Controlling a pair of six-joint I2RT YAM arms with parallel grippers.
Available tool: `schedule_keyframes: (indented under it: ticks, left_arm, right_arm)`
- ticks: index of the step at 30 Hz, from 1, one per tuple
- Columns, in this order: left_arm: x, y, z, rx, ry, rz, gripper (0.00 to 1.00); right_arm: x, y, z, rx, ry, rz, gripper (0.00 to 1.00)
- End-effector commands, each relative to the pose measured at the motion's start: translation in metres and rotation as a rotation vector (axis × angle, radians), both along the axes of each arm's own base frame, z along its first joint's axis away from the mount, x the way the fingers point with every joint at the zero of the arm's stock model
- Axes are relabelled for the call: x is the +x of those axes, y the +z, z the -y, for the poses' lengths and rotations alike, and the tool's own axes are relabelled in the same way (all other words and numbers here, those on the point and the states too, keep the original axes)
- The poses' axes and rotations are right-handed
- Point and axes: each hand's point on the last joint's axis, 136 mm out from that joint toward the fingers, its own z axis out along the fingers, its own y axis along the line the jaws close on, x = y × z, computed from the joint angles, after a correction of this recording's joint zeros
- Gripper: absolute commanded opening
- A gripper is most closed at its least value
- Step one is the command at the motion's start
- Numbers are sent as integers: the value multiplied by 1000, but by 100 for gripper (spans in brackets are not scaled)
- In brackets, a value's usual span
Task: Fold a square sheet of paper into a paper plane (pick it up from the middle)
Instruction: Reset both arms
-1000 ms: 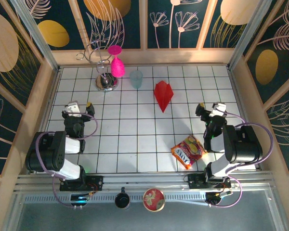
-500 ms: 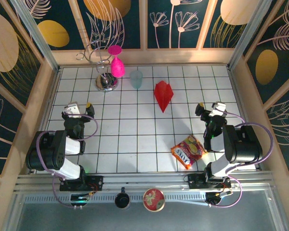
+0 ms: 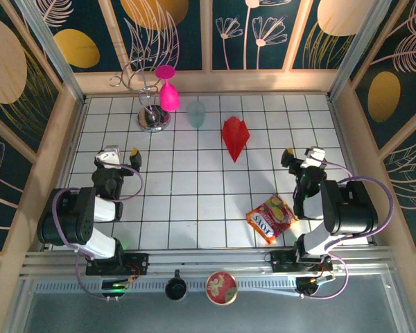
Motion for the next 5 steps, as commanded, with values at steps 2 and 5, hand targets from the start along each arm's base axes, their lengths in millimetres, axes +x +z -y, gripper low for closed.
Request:
schedule_keyframes:
  ticks: [2, 5]
  left_arm:
    - [5, 3, -6, -2, 27, 3, 99]
    - [4, 3, -6, -5, 31, 7, 99]
  right_arm:
    - [5, 13, -4, -18, 18, 46, 99]
    - [4, 13, -4, -18, 21, 48, 99]
